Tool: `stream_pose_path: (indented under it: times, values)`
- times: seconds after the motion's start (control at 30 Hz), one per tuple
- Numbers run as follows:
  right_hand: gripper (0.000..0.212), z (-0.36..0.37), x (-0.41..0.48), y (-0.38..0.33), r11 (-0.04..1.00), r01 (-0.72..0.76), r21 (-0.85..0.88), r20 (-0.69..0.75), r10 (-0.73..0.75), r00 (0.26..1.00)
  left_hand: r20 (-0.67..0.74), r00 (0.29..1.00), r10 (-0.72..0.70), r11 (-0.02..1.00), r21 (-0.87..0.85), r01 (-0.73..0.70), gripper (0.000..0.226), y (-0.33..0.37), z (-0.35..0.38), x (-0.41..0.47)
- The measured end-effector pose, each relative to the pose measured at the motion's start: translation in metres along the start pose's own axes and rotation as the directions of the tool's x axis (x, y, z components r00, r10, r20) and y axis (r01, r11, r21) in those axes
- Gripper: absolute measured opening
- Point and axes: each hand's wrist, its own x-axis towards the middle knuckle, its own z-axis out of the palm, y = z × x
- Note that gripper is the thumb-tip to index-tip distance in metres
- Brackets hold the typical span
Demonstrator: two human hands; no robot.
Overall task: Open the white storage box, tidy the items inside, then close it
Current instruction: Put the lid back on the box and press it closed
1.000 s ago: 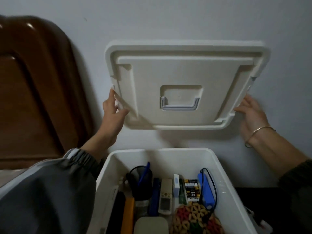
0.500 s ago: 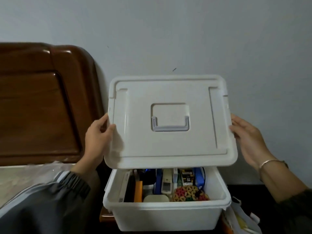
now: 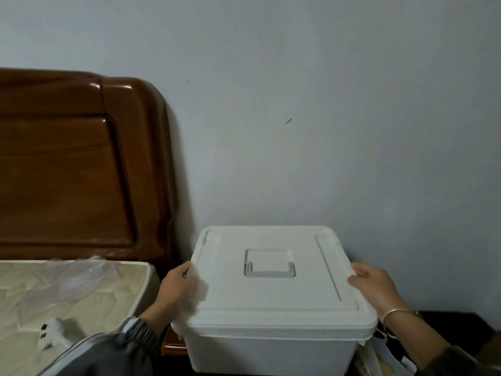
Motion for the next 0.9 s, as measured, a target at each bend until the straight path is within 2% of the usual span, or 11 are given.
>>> stream_pose_path:
  times: [0.3, 0.47, 0.57, 0.73, 0.9]
  values:
    - [0.020, 0.008, -0.002, 0.003, 0.979, 0.030, -0.202, -0.014, -0.034, 0.999, -0.013, 1.000, 0.000, 0.996, 0.084, 0.001, 0.017, -0.013, 0.009, 0.002]
    - [0.016, 0.010, -0.001, 0.009, 0.946, 0.074, -0.315, -0.002, -0.079, 0.997, -0.017, 0.999, 0.036, 0.995, 0.094, -0.034, 0.028, -0.015, 0.010, 0.004]
    - [0.020, 0.010, 0.001, 0.011, 0.924, 0.078, -0.376, -0.001, -0.084, 0.996, -0.033, 0.998, 0.053, 0.995, 0.086, -0.050, 0.031, -0.016, 0.011, 0.005]
    - [0.020, 0.011, 0.005, 0.015, 0.892, 0.101, -0.441, -0.033, -0.129, 0.991, -0.062, 0.996, 0.068, 0.986, 0.158, -0.057, 0.023, -0.015, 0.011, 0.009]
    - [0.027, 0.014, 0.002, 0.021, 0.866, 0.137, -0.480, -0.042, -0.178, 0.983, -0.055, 0.996, 0.065, 0.976, 0.210, -0.052, 0.029, -0.009, 0.009, 0.006]
